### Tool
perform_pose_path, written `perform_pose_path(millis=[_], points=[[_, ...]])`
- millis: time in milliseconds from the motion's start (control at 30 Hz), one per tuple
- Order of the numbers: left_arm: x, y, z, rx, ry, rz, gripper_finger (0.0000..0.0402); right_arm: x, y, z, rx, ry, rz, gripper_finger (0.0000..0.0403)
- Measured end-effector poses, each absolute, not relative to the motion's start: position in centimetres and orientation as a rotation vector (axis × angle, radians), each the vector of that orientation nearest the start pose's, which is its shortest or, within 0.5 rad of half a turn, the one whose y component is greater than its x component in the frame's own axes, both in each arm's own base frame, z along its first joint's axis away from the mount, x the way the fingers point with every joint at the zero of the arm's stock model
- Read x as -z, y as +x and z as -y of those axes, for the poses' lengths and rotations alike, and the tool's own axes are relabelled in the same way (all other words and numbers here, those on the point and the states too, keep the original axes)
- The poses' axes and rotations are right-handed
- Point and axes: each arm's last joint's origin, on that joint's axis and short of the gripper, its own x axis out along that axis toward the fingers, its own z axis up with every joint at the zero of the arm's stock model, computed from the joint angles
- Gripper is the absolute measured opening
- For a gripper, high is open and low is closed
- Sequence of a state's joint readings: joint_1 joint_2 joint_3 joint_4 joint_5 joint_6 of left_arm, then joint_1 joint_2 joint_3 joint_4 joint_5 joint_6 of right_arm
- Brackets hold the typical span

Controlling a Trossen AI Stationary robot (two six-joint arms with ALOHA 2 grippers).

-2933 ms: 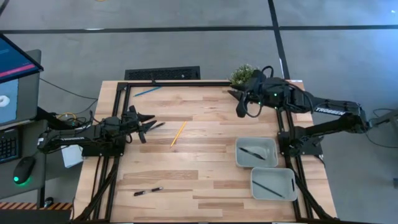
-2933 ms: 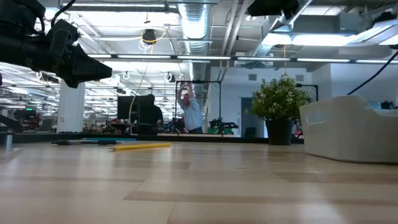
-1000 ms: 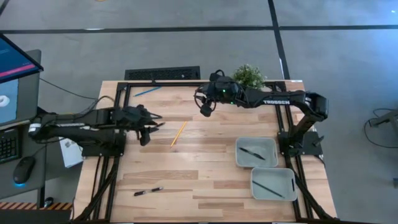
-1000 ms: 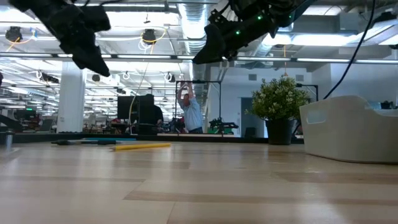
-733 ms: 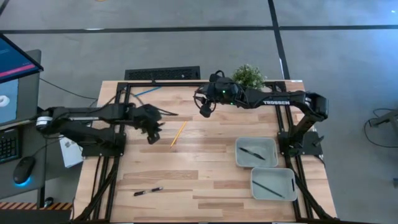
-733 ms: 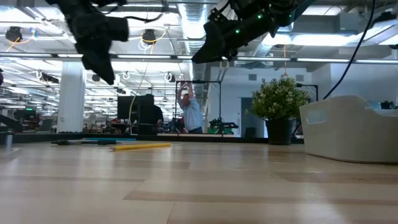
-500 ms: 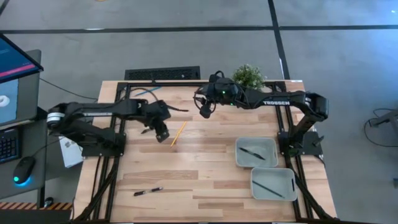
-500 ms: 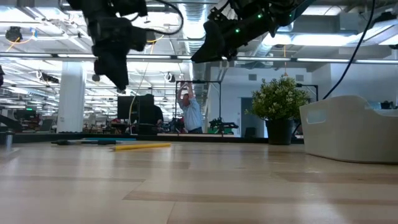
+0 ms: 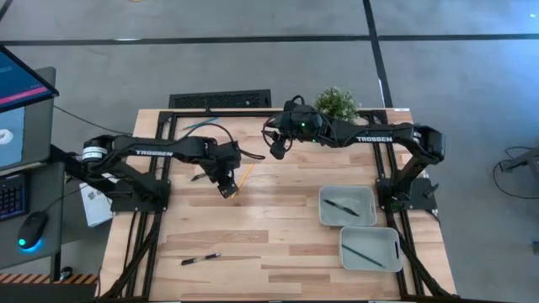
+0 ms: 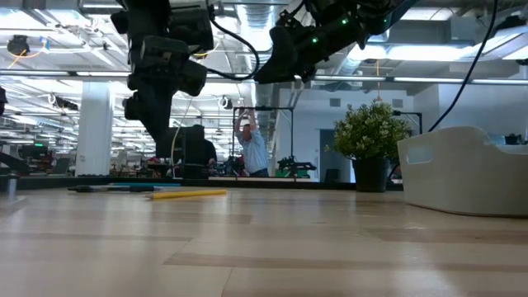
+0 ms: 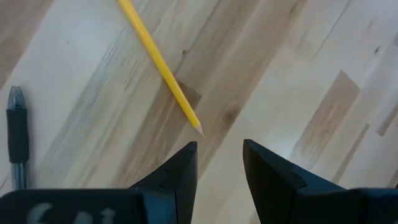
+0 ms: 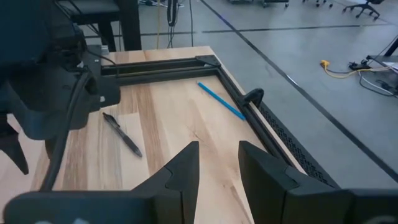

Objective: Sort pens & pencils
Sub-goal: Put the yellow pencil into the bottom gray bin

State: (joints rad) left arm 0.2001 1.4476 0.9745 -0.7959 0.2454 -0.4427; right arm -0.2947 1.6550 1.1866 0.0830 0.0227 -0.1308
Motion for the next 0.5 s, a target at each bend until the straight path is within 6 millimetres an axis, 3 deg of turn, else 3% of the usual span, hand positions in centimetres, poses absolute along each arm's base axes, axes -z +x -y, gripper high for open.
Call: perform_pose_path(millis=[333,500], points=[[-21.4,25.85,-4.94,-0.432,-0.685,-1.205,0.0119,-27.29,36.1,11.03,0.281,-0.109,-0.409,0.0133],[-21.41,25.89,-4.96,-0.525,-0.805,-1.176,0.0119,-27.0,35.96,11.06,0.279,-0.104,-0.441,0.0134]])
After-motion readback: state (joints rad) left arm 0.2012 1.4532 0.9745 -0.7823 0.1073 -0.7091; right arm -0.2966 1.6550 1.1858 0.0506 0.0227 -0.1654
